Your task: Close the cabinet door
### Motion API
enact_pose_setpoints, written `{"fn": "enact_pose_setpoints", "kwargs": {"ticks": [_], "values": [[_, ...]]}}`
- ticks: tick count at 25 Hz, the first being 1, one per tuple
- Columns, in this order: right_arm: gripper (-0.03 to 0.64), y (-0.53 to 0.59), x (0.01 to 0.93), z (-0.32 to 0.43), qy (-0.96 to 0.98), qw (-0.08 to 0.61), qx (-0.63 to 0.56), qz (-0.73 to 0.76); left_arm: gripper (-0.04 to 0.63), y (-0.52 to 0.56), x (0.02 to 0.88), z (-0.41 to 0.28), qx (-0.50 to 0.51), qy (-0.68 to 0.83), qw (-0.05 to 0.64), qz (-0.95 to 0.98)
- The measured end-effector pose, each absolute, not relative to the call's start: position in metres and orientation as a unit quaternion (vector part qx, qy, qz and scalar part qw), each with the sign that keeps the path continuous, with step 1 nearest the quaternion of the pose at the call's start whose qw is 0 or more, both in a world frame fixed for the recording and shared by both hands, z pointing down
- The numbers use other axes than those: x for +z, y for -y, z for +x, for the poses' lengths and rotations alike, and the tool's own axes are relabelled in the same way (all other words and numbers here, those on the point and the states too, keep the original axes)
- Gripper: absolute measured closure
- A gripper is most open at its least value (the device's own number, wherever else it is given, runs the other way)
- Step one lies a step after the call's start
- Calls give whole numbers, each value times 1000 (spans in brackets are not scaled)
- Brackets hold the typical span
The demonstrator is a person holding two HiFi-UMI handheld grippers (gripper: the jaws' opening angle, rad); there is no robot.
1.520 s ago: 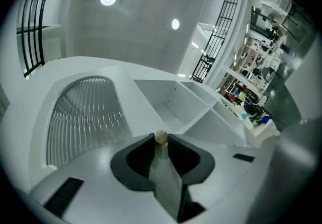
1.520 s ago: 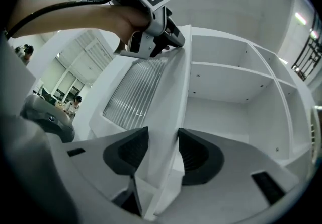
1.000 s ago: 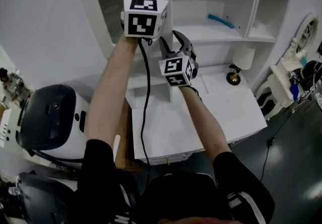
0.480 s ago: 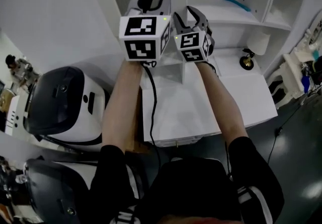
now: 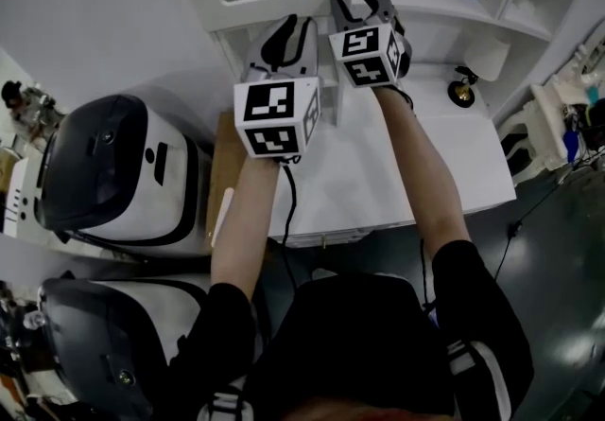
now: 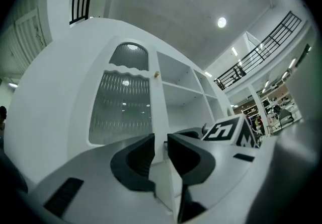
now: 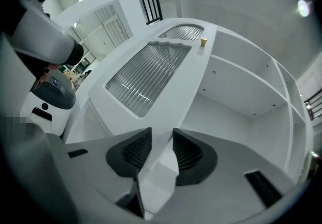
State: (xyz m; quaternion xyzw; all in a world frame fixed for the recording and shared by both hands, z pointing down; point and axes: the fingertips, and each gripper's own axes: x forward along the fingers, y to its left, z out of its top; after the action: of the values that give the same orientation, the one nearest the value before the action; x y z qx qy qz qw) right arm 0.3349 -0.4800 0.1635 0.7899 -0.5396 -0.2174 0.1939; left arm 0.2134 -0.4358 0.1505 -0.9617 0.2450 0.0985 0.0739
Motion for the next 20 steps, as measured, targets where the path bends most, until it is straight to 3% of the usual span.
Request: {"fn": "enact_pose_setpoints", "kwargs": {"ticks": [3, 20], "values": [[545, 471, 178, 328, 554, 198, -214, 780, 506, 434, 172, 205, 87, -266, 72, -957], [575, 351, 236, 303, 642, 82, -163, 745, 508, 359, 269, 212, 63, -320, 20, -945]]}}
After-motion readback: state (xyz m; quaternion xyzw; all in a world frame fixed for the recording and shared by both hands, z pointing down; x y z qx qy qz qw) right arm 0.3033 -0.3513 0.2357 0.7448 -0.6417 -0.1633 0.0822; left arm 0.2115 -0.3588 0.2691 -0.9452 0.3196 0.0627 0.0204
